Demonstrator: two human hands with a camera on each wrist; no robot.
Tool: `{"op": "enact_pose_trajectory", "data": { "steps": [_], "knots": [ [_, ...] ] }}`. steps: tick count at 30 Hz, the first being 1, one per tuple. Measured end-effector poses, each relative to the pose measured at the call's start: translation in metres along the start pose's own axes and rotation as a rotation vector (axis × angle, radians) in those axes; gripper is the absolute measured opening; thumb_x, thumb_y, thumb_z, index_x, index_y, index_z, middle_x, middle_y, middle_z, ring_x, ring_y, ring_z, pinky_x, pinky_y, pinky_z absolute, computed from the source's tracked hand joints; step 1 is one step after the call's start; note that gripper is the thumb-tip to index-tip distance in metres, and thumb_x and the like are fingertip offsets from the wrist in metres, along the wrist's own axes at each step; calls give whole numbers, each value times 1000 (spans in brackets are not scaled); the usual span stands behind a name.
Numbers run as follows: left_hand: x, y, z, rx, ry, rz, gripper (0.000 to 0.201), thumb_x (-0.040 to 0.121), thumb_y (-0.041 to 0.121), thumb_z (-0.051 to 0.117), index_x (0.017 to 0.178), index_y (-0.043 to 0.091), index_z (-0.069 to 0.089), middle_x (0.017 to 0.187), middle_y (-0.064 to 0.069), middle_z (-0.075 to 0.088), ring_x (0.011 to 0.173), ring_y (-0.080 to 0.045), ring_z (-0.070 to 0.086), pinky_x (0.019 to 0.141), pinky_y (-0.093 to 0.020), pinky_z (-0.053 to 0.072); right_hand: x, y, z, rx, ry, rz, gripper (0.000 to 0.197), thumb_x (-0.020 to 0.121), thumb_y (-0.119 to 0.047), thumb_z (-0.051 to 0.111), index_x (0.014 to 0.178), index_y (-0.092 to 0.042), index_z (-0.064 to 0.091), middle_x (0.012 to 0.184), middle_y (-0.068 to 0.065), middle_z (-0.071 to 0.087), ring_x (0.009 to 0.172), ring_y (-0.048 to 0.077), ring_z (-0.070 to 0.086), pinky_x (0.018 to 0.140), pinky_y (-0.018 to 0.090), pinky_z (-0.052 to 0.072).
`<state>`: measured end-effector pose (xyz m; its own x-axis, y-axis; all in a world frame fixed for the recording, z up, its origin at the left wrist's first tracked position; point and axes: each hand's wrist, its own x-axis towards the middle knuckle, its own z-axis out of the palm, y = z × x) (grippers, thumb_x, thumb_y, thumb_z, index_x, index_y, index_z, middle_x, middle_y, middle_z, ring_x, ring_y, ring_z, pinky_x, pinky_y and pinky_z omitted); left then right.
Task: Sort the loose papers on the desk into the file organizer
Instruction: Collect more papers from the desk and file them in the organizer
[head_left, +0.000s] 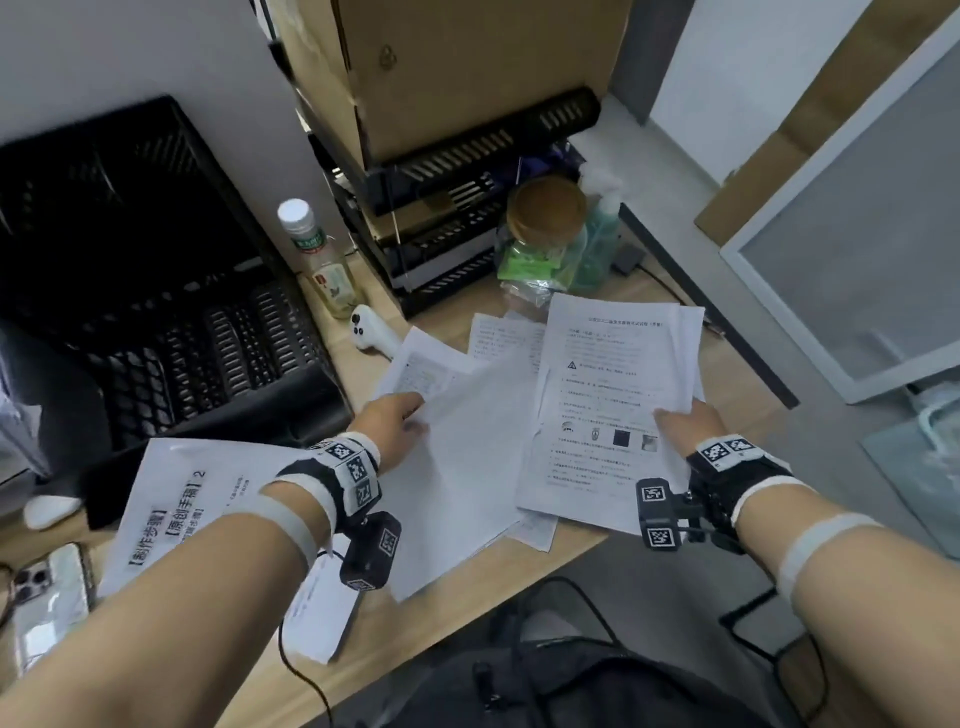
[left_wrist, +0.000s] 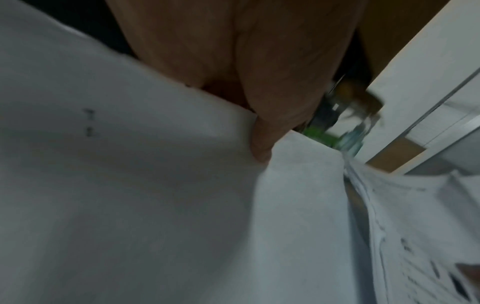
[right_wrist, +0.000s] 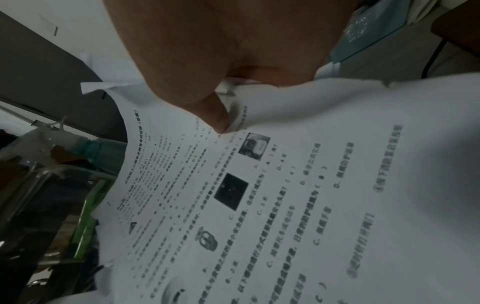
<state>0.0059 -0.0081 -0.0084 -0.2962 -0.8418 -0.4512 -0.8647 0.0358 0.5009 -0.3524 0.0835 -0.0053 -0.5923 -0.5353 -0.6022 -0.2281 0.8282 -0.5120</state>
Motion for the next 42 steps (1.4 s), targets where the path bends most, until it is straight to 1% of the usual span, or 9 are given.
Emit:
{"op": "enact_pose_trajectory", "data": {
  "steps": [4,9,12,16,21,27,30,35,42],
  "knots": [
    [-12,27,-52,53,289,76,18,94,22,61,79,17,53,77,-10,60,74,-31,55,66,-31,40,4,-16,-8,51,-19,-16,37,91,-13,50,126,-6,56,127,20,59,94,29,51,82,32,40],
    [-33,49,-85,239,578,200,30,92,32,63,76,26,39,81,3,51,70,-24,47,59,-33,40,-2,-24,-2,162,-27,-8,34,88,-16,56,121,-5,58,104,16,60,90,31,55,83,36,45],
    [-42,54,-68,258,363,322,25,88,27,66,76,27,44,79,7,51,74,-20,54,61,-31,40,-9,-20,6,215,-21,-4,35,87,-15,57,120,-2,59,103,16,61,90,31,56,79,34,44],
    [-39,34,-10,237,-98,226,15,89,19,60,79,29,54,85,4,62,84,-21,58,77,-32,49,-22,0,13,251,20,36,35,88,-16,57,120,-4,58,103,14,59,92,31,56,79,34,42],
    [-34,8,38,273,-244,178,20,86,23,68,71,23,54,86,-1,61,84,-23,55,73,-27,36,-39,30,14,313,49,68,34,85,-15,56,119,-15,55,107,13,65,91,29,60,79,33,45],
    [-37,3,53,73,-365,161,33,81,45,77,67,23,57,73,6,61,74,-13,55,72,-29,44,-51,54,15,340,113,155,41,88,-12,56,128,-3,56,110,13,64,91,29,58,77,32,43],
    [-33,-6,48,46,-261,96,24,88,44,69,92,21,71,98,3,72,95,-17,65,89,-33,50,-55,58,15,331,144,172,40,90,-14,56,128,-2,57,102,13,61,89,29,57,77,32,42],
    [-24,-44,20,169,15,-86,22,90,29,65,112,26,67,126,-11,57,120,-33,56,98,-45,51,-58,53,15,307,143,139,39,91,-13,54,128,-2,56,111,17,64,88,29,56,70,29,40],
    [-31,-66,14,44,-11,-253,60,89,14,64,144,15,42,139,-22,48,129,-39,49,106,-45,44,-58,34,35,135,3,82,18,92,-16,53,109,-9,56,102,15,59,85,30,53,75,31,40]
  ]
}}
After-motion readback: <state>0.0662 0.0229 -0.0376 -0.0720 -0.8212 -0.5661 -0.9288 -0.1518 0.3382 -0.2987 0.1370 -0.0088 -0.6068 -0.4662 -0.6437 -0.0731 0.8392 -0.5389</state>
